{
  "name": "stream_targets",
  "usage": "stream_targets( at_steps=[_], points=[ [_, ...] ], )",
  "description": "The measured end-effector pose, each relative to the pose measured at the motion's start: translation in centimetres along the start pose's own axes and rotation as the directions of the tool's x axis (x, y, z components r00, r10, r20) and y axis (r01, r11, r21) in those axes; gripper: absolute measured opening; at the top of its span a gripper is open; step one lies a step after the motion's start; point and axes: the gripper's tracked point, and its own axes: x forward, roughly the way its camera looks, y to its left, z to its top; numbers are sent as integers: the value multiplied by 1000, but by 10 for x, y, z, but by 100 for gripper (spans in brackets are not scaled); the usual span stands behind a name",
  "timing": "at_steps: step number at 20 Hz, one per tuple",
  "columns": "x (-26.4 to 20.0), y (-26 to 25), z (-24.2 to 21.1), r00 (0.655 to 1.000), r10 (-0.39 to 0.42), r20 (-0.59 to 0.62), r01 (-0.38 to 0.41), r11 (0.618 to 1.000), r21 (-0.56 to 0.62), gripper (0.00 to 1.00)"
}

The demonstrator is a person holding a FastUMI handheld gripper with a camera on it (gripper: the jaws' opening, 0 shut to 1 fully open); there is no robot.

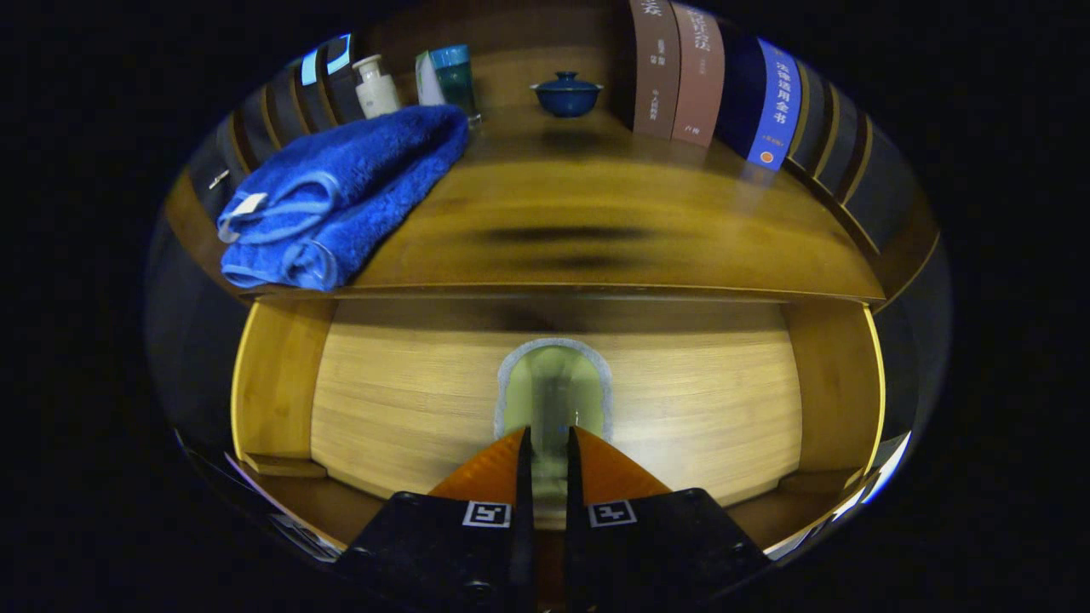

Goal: Pull open the drawer, take out the items inside it, and place them on the countertop above the cabinet.

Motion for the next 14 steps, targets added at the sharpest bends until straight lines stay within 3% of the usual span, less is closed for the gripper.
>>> stream_targets(
  at_steps=[8,12,14],
  points=[
    [-98,9,49,985,83,151,-78,996,-40,18],
    [-88,-5,102,984,14,176,-5,999,-53,18],
    [-76,-3,123,985,14,169,-8,999,-39,18]
  ],
)
